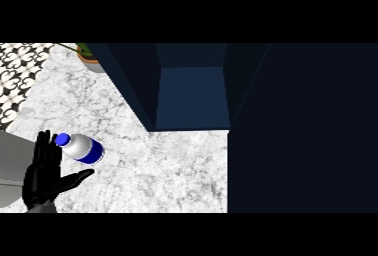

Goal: Pick up the bottled water, place it into the cabinet and close the cabinet

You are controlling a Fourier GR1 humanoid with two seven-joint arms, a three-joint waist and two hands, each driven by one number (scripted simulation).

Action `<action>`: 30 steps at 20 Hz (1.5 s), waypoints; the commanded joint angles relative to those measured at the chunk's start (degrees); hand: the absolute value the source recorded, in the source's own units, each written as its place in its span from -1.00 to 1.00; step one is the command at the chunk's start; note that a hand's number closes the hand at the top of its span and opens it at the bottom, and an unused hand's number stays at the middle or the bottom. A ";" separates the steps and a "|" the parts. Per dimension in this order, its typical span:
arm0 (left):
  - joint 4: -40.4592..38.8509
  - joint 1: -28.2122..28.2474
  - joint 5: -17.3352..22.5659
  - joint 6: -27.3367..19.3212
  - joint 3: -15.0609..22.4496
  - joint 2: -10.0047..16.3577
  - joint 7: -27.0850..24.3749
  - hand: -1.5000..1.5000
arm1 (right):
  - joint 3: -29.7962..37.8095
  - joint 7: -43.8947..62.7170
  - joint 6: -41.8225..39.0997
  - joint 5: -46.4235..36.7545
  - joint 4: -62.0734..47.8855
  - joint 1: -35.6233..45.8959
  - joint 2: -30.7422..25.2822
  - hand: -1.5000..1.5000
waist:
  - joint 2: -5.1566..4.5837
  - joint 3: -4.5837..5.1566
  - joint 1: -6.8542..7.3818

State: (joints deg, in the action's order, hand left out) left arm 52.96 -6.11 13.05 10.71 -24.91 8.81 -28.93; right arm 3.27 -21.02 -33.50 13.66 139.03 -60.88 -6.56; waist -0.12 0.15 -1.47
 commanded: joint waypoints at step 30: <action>-31.53 -18.08 4.32 13.04 -3.77 3.43 -16.78 1.00 | 8.35 -1.58 -2.62 5.79 5.17 -1.61 -1.66 -1.00 | -0.08 -0.04 0.42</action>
State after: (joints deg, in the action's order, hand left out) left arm 22.54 -23.30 17.19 21.55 -28.97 11.89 -43.98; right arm 9.51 -25.00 -35.72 14.80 138.09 -62.39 -7.81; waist -0.17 0.14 -1.20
